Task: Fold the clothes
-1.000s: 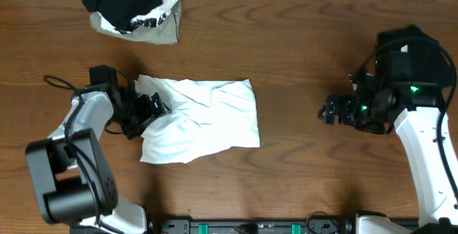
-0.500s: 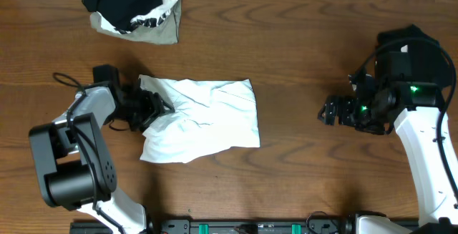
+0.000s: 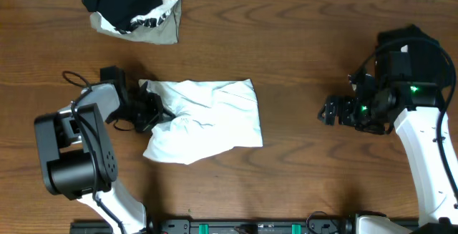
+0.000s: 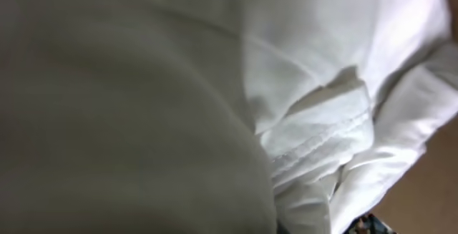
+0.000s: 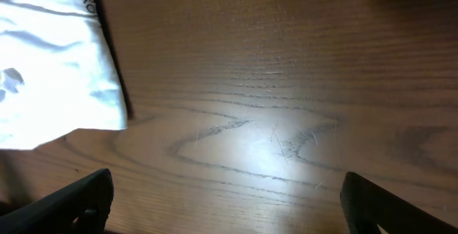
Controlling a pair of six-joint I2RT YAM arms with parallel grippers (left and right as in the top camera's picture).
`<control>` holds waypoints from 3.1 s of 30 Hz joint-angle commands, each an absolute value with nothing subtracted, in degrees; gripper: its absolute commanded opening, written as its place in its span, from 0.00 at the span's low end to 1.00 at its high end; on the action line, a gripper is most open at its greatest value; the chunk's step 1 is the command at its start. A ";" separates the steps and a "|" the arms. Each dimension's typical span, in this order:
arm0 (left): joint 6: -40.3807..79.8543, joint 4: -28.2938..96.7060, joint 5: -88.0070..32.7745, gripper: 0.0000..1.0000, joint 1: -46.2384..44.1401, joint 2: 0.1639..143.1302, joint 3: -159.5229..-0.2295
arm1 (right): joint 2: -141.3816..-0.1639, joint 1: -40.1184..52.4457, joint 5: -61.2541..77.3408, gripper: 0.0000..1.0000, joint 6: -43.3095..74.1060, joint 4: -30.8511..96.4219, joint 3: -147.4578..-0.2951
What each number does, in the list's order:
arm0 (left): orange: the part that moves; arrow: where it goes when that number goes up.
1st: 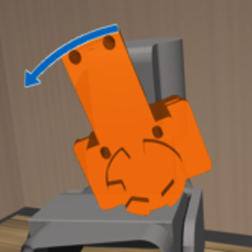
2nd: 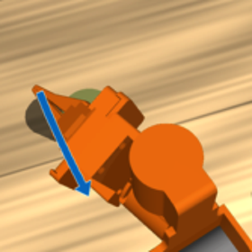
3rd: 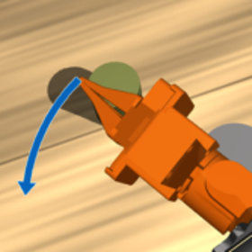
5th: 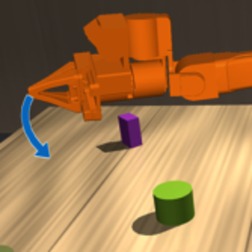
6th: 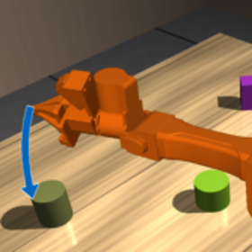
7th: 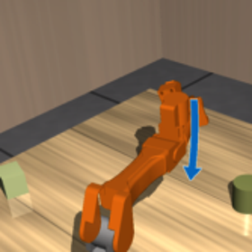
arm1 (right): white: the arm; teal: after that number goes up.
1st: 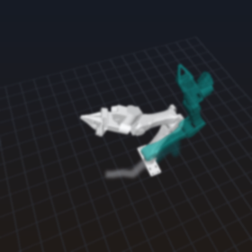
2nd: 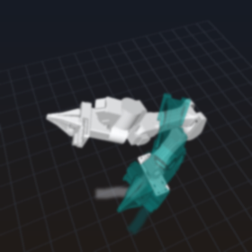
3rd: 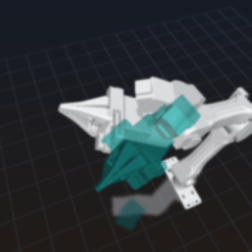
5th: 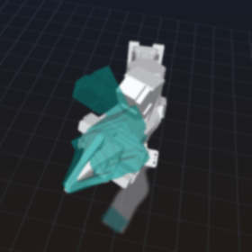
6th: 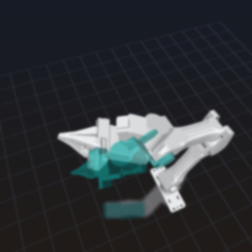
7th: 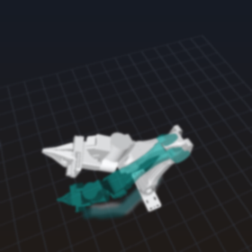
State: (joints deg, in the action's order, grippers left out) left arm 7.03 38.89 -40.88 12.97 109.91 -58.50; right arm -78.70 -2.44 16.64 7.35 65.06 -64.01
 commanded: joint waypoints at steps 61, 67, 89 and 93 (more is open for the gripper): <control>31.81 64.27 5.41 0.06 -27.09 104.79 -84.58 | -86.83 20.91 18.87 0.31 25.71 34.74 -51.13; 31.81 64.88 5.34 0.06 -27.38 104.79 -84.58 | -94.32 25.41 20.73 0.10 30.04 27.99 -51.13; 31.83 65.06 4.51 0.05 -32.86 104.79 -87.05 | -104.29 31.11 27.42 0.04 39.18 15.99 -51.16; 31.88 64.99 3.16 0.06 -34.70 104.79 -87.15 | -104.29 31.44 27.22 0.04 39.86 15.79 -51.16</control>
